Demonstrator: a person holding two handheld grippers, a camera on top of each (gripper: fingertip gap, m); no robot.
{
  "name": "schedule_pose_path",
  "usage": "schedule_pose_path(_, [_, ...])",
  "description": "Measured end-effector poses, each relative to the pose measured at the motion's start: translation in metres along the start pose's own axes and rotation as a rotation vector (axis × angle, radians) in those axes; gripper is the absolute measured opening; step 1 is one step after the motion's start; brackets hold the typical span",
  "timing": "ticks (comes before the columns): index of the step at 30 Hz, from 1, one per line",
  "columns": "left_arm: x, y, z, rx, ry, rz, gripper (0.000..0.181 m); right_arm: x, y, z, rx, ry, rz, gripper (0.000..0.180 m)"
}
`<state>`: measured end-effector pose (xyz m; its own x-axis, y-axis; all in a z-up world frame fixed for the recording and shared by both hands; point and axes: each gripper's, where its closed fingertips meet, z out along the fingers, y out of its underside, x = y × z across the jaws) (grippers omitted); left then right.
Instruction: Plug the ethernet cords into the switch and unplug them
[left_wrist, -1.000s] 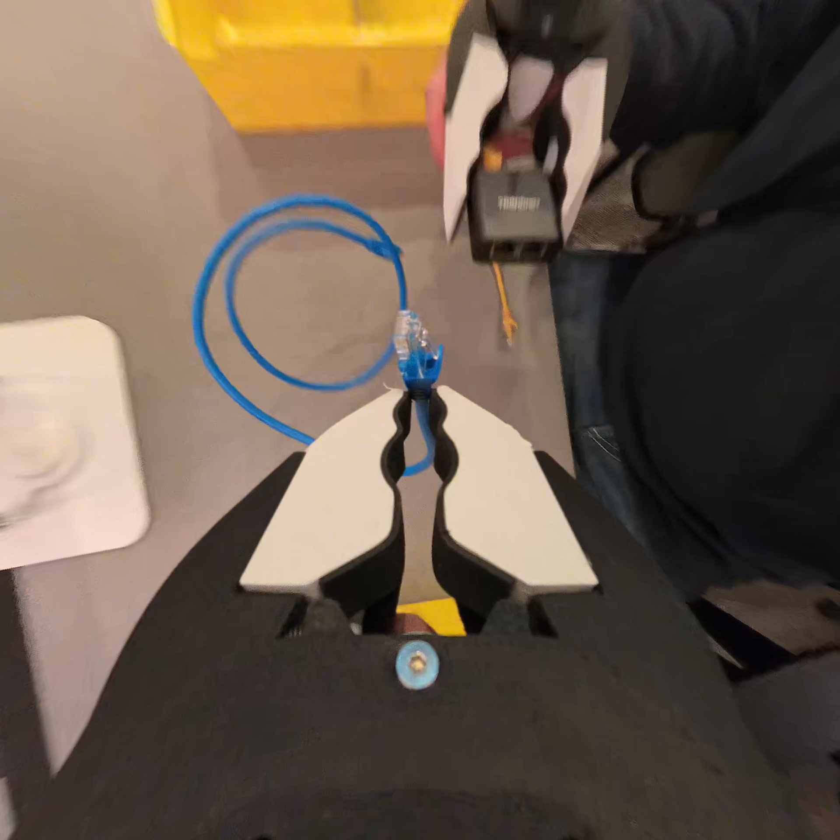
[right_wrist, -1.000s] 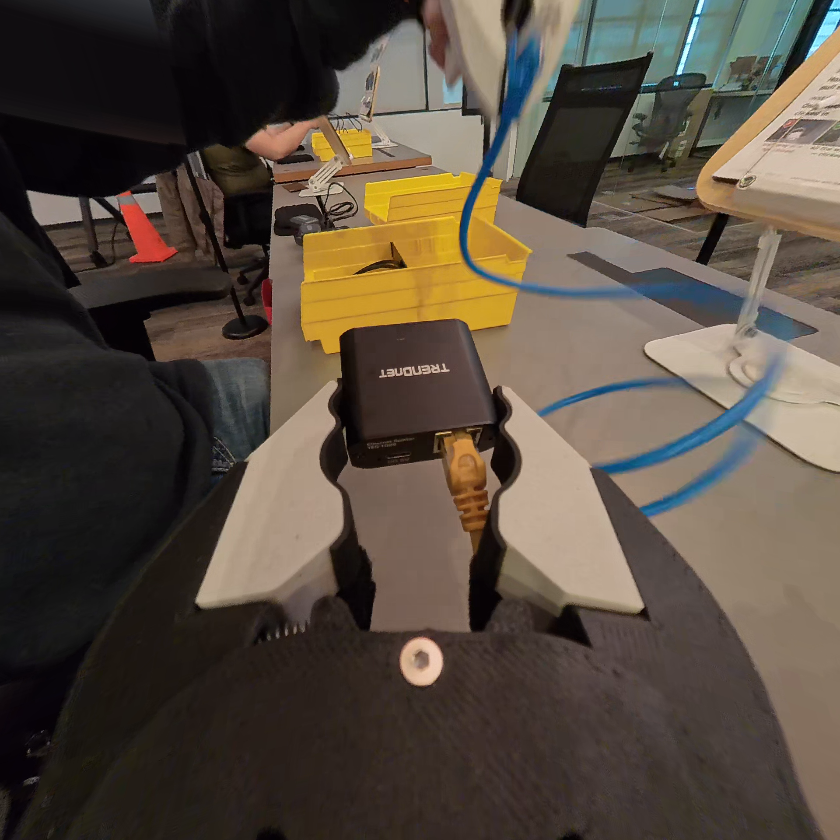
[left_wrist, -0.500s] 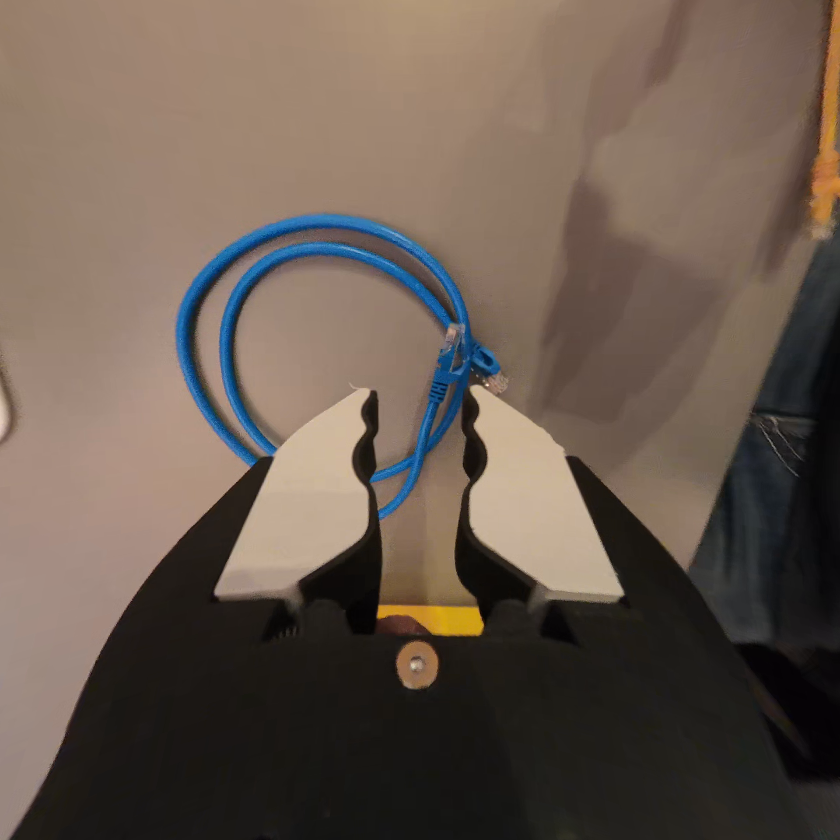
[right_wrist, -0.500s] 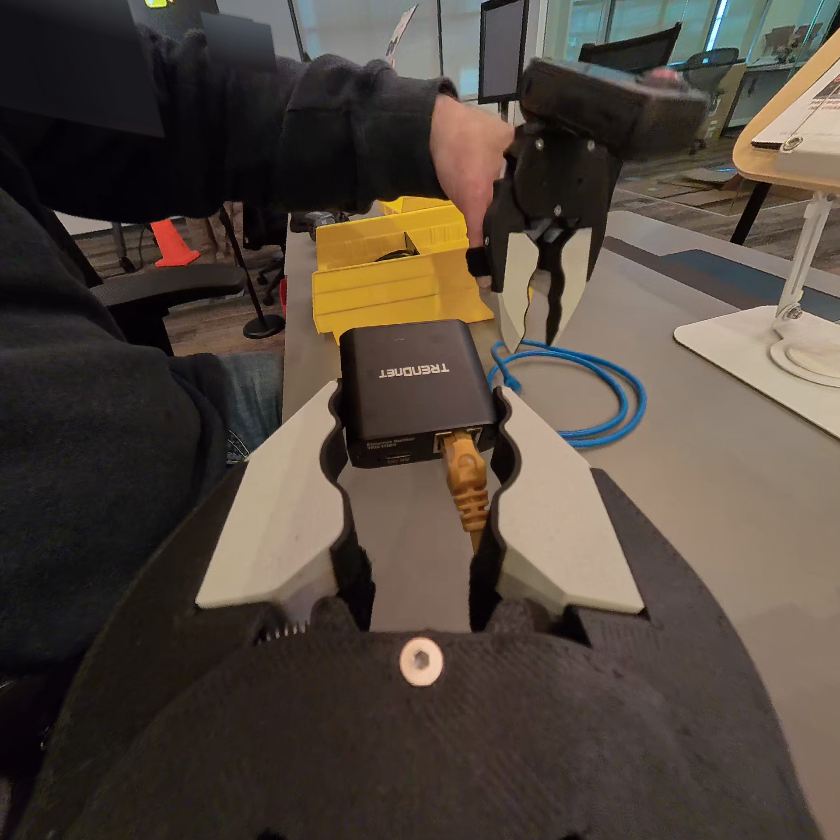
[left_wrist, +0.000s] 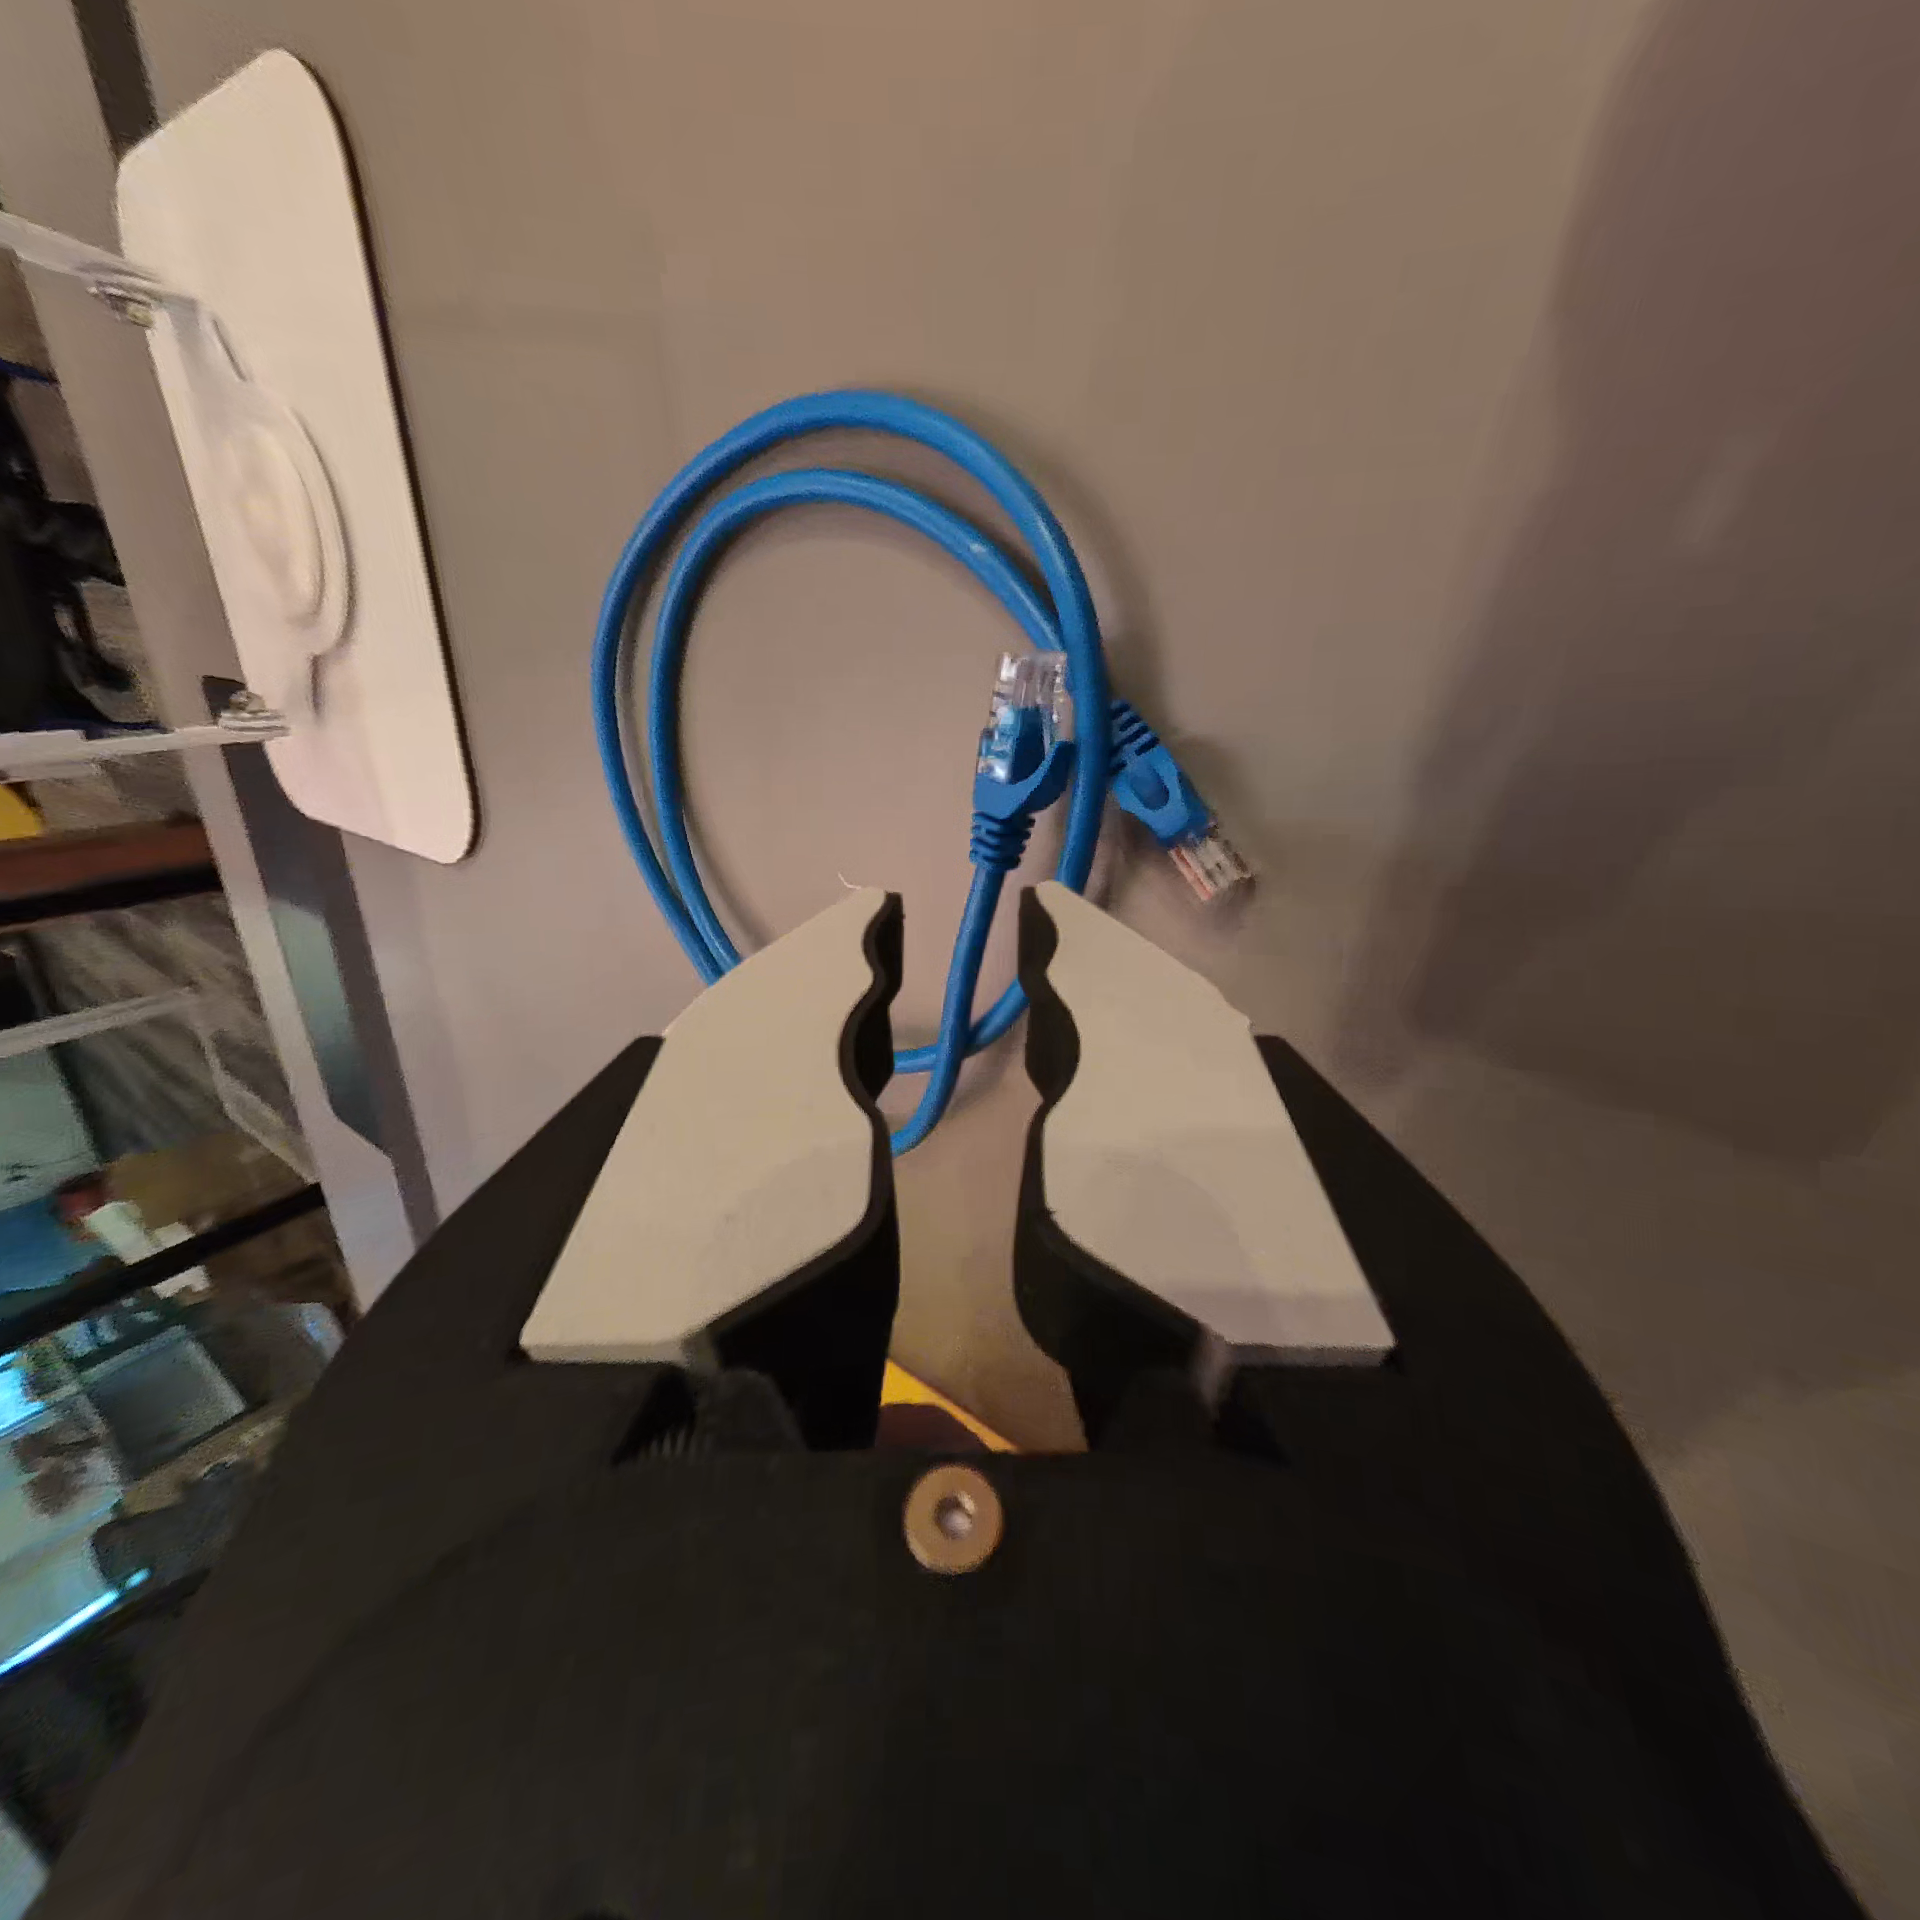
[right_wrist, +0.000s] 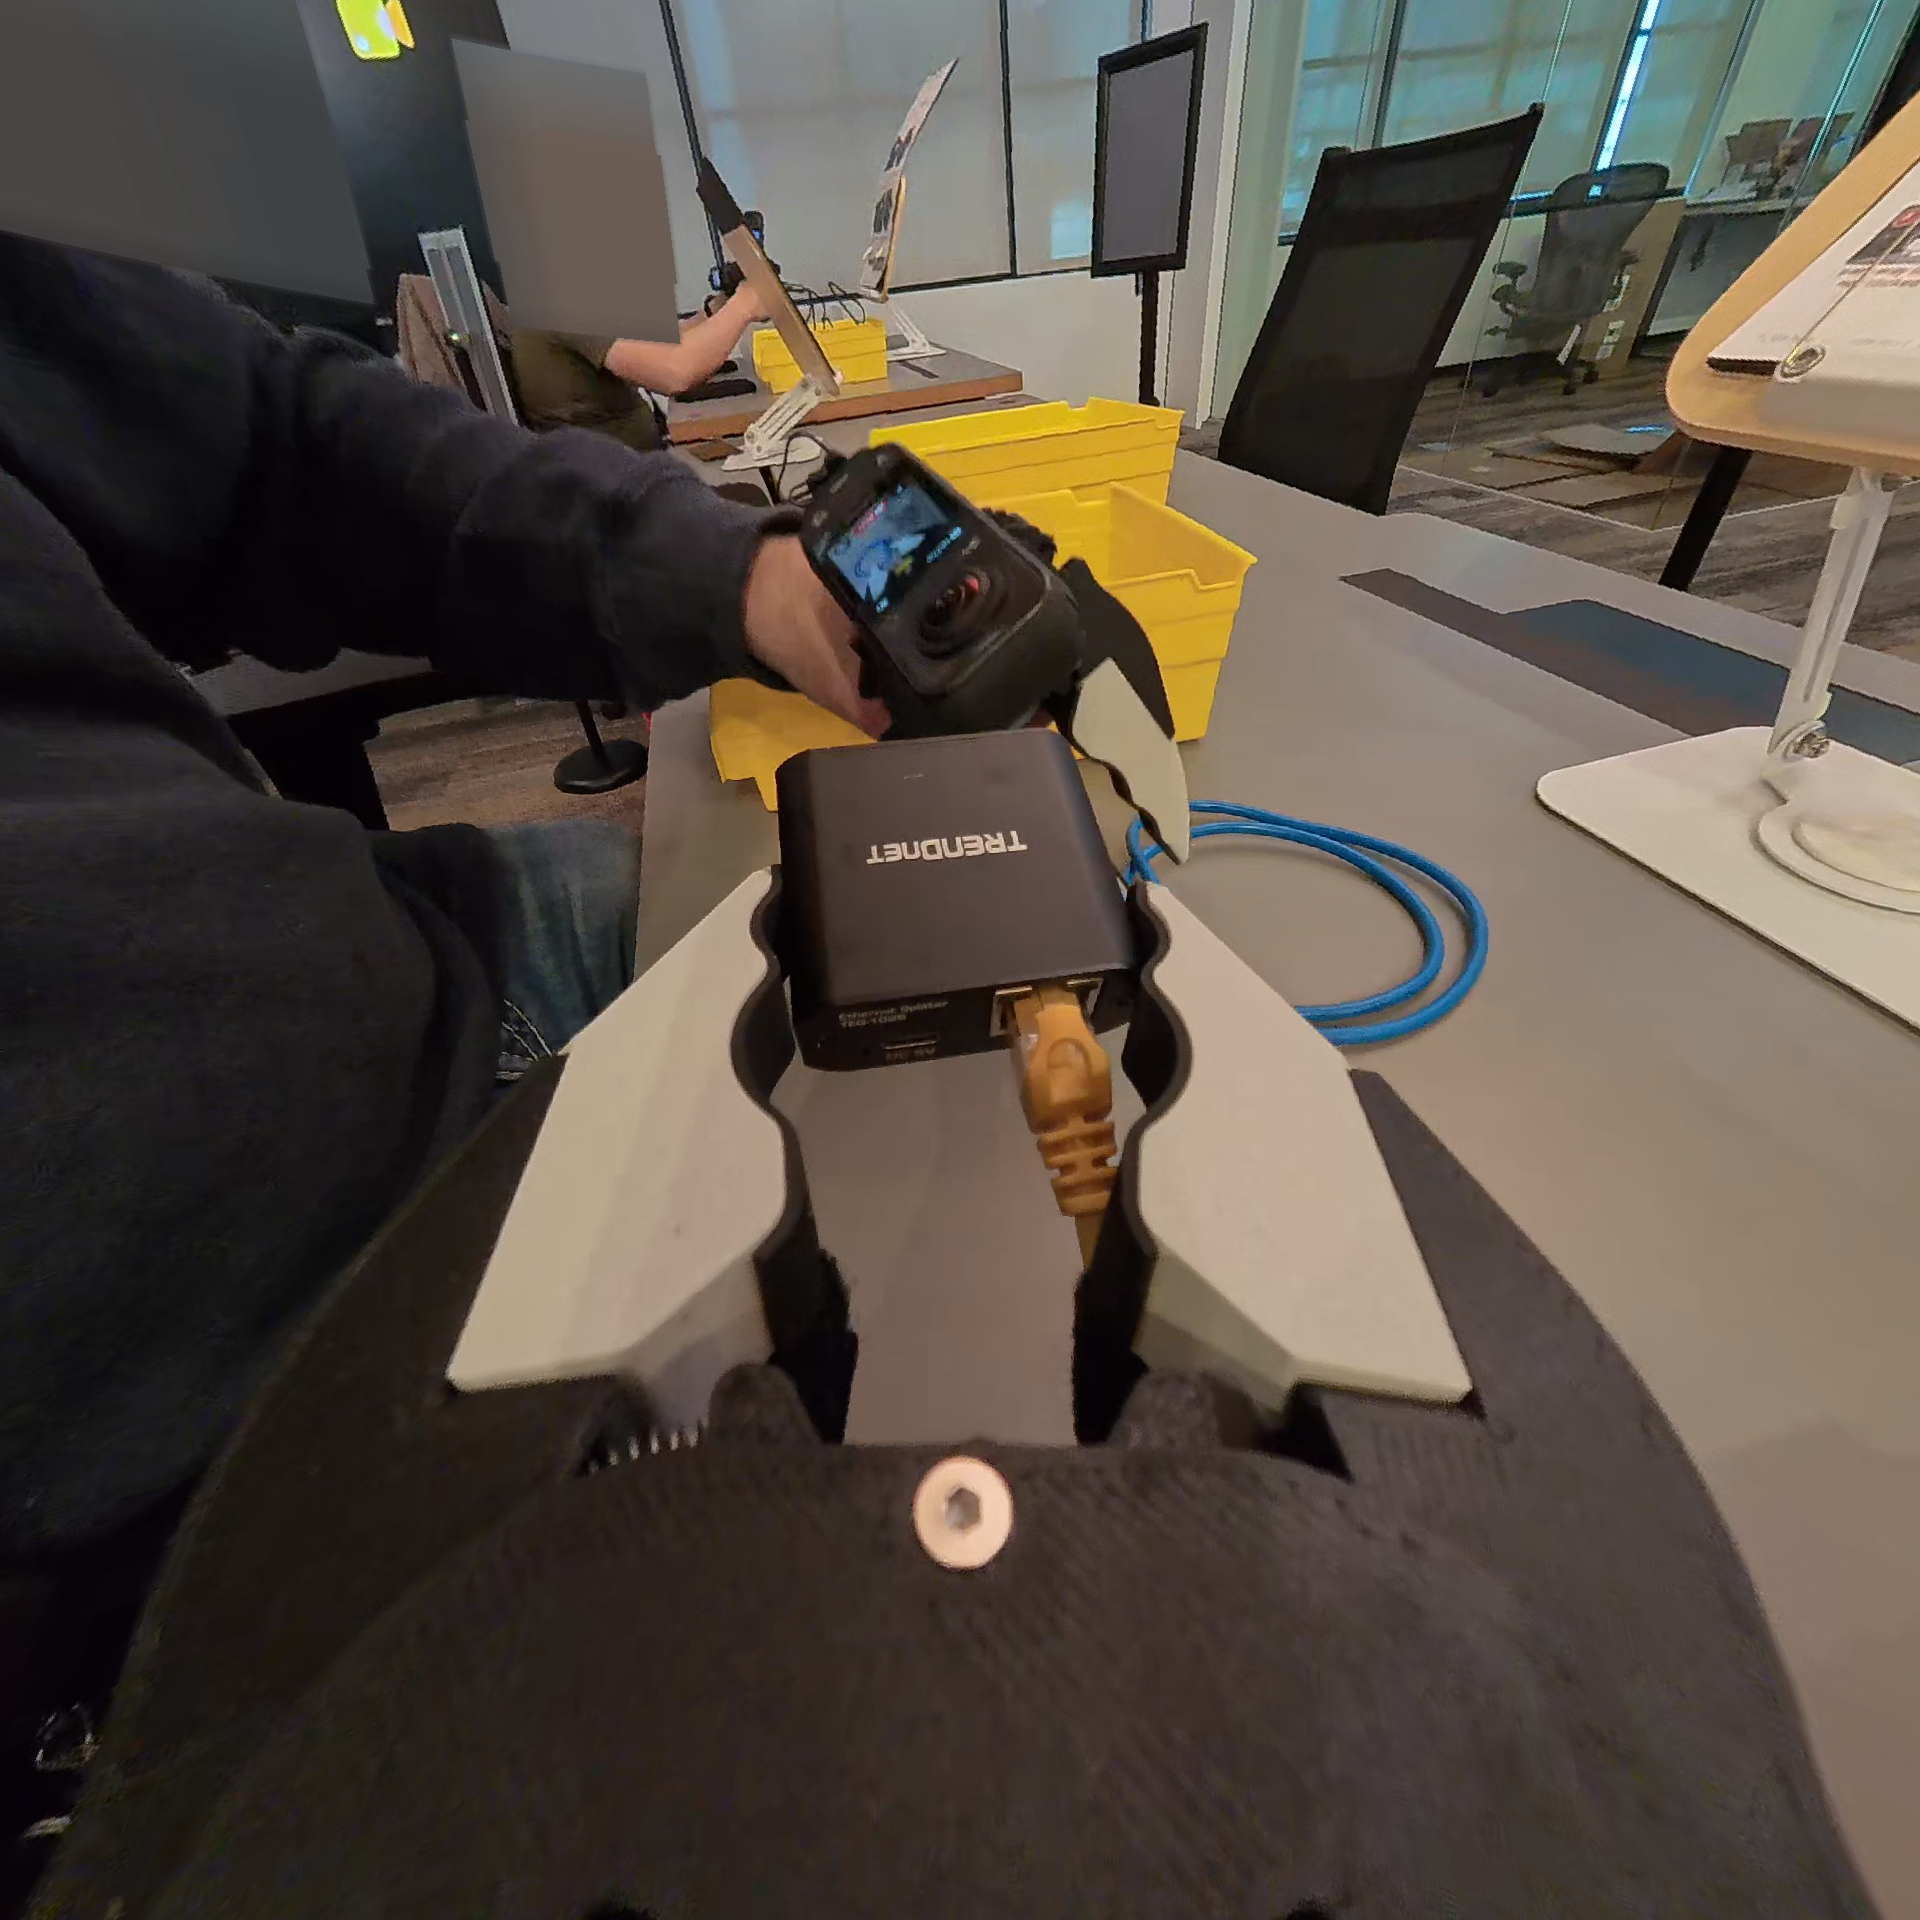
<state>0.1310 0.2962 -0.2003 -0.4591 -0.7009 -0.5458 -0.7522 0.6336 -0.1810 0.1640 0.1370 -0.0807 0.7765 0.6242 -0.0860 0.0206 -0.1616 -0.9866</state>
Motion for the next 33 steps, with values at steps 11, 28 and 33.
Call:
schedule_pose_path(11, [-0.006,0.004,0.021,-0.118,-0.264,-0.006,0.013,0.003,0.000,-0.003,0.047,0.002,0.005,0.063])
schedule_pose_path(28, [0.004,-0.011,0.027,0.071,-0.059,-0.084,0.023,0.004,-0.001,-0.004,0.066,0.002,0.008,0.063])
schedule_pose_path(33, [0.007,-0.015,0.032,0.064,-0.022,-0.070,0.007,0.004,-0.002,-0.005,0.078,-0.001,0.010,0.063])
